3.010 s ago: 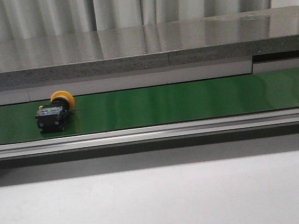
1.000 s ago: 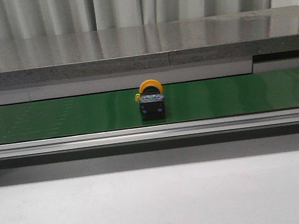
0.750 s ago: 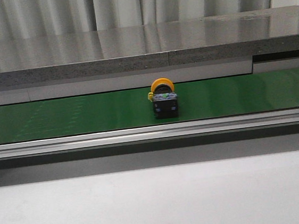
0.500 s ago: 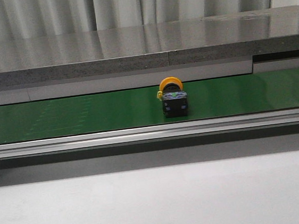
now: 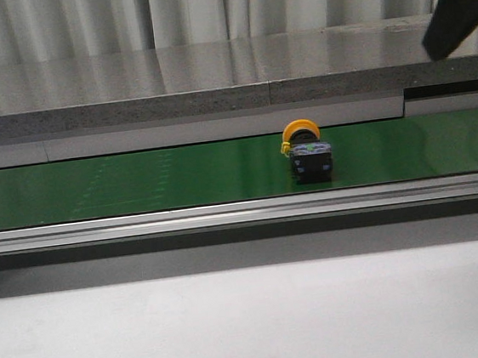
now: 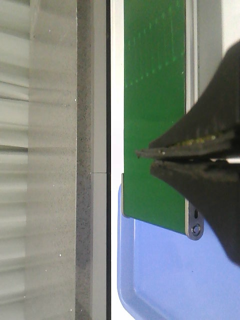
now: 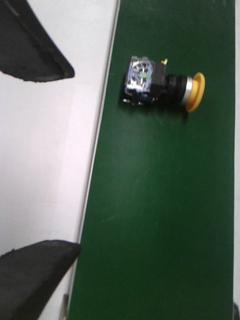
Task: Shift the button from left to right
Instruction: 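Lower the right gripper over the button and close on its black body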
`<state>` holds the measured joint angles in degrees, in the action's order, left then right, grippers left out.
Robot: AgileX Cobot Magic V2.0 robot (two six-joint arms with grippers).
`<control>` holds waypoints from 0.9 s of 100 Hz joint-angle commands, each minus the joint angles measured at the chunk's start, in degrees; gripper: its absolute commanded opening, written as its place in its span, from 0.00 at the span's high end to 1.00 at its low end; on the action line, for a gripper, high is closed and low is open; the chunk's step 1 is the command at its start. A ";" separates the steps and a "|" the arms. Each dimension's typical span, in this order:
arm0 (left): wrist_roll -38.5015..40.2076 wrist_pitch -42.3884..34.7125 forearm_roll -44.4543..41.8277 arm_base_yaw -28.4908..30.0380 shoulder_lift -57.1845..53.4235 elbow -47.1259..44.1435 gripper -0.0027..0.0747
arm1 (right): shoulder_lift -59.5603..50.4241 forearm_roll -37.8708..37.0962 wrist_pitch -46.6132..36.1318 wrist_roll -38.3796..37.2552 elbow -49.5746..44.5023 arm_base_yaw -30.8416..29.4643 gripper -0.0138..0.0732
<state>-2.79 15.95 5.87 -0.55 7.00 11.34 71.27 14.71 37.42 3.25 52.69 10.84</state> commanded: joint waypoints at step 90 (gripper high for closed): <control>0.03 -4.00 0.26 -0.36 0.52 1.60 0.99 | 26.44 -7.50 -7.94 0.98 15.12 8.22 0.28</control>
<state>-2.79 15.95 5.87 -0.55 6.95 11.34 99.41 7.36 31.82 3.78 65.93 19.13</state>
